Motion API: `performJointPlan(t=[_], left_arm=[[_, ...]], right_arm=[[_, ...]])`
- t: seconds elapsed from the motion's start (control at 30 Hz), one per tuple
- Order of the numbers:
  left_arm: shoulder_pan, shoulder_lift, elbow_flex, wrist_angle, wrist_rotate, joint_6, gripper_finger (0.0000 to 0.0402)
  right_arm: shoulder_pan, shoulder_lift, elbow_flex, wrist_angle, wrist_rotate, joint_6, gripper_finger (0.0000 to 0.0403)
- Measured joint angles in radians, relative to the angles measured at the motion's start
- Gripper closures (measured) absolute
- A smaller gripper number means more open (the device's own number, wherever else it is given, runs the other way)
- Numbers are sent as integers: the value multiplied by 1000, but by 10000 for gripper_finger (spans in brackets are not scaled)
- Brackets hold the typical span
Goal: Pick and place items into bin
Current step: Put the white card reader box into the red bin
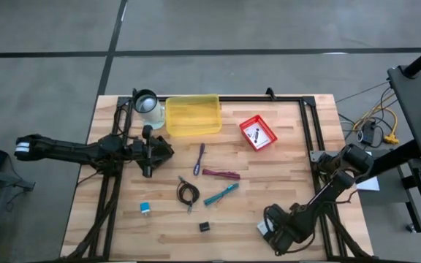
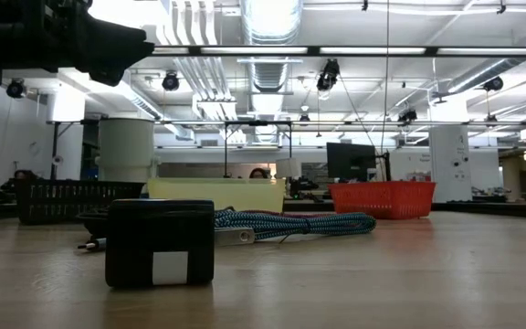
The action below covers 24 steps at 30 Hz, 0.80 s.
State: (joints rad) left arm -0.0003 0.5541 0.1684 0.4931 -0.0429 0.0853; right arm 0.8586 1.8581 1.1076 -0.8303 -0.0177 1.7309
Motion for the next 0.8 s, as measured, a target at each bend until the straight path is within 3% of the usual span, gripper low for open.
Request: performJointPlan(t=[0.1, 0.47, 0.8], left_arm=[[0, 0, 0, 0, 0, 0, 242], [0, 2, 0, -1, 0, 0, 242], [0, 3, 0, -5, 0, -1, 242]], right_arm=[[-13, -20, -3, 2, 4, -31, 390], [-98, -199, -5, -83, 216, -198, 392], [-379, -354, -37, -137, 239, -571, 392]])
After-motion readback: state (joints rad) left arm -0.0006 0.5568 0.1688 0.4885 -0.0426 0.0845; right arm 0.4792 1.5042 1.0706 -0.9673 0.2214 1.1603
